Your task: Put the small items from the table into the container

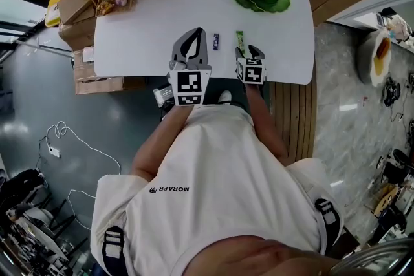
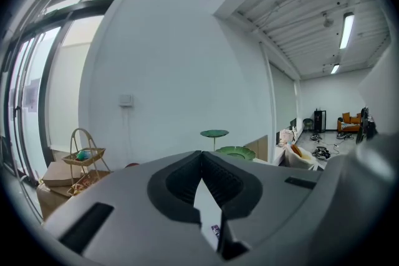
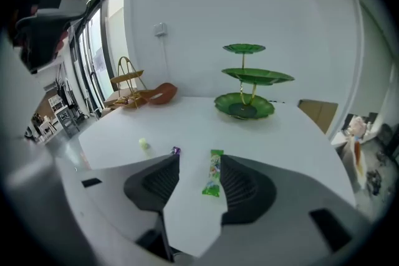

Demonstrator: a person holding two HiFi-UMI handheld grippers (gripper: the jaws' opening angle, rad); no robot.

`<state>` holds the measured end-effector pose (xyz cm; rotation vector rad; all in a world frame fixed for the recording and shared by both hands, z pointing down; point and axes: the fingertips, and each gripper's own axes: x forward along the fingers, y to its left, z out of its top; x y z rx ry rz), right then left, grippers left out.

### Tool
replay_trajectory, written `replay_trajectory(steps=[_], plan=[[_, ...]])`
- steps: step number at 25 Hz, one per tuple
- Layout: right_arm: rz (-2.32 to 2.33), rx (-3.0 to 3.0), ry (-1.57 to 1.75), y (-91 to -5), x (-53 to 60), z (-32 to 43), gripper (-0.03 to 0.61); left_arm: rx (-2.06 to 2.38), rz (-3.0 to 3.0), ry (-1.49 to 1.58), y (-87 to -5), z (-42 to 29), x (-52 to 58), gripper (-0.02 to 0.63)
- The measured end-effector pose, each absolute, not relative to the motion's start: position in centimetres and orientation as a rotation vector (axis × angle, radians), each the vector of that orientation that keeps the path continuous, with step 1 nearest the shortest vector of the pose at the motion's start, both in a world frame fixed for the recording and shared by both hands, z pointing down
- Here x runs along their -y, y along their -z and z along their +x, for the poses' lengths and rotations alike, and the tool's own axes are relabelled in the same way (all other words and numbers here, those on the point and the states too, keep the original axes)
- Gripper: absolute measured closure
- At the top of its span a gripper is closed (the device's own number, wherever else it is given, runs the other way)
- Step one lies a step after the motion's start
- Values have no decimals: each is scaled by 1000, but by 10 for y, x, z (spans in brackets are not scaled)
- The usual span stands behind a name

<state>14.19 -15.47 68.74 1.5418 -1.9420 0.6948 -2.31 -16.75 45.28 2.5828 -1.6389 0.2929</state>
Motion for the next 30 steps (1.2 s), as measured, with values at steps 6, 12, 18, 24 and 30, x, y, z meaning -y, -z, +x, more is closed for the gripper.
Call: replay_trajectory(steps=[6, 12, 18, 24, 30], plan=[[1519, 1882, -720, -721, 146, 145, 367, 1644, 2584, -298, -451, -24, 168, 609], [1516, 1843, -773, -745, 143, 151, 367, 1644, 2584, -316, -455, -25, 167, 609], [1512, 1818, -828, -765, 146, 153, 366, 1645, 2581, -325, -457, -24, 169, 609], [1528, 1799, -859, -776, 151, 155, 367, 1647, 2577, -330, -459, -26, 166, 609], [1540, 1793, -872, -783, 153, 157, 375, 1651, 2574, -336, -459, -27, 164, 609]])
